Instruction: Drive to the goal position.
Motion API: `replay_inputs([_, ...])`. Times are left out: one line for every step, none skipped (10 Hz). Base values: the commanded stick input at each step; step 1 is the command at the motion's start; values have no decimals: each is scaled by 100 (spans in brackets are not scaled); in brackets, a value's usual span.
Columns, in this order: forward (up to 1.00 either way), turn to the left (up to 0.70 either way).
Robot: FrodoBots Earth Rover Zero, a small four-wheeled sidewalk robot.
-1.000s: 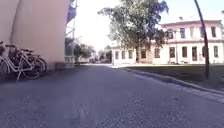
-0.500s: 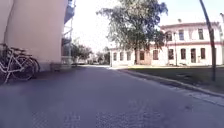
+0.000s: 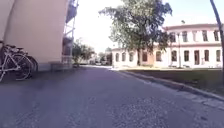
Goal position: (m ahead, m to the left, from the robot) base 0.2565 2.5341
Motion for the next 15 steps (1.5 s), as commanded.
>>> replay_inputs([70,0])
replay_inputs([70,0])
replay_inputs([70,0])
replay_inputs([70,0])
replay_inputs([70,0])
replay_inputs([70,0])
replay_inputs([70,0])
replay_inputs([70,0])
replay_inputs([70,0])
replay_inputs([70,0])
replay_inputs([70,0])
replay_inputs([70,0])
replay_inputs([70,0])
replay_inputs([70,0])
replay_inputs([70,0])
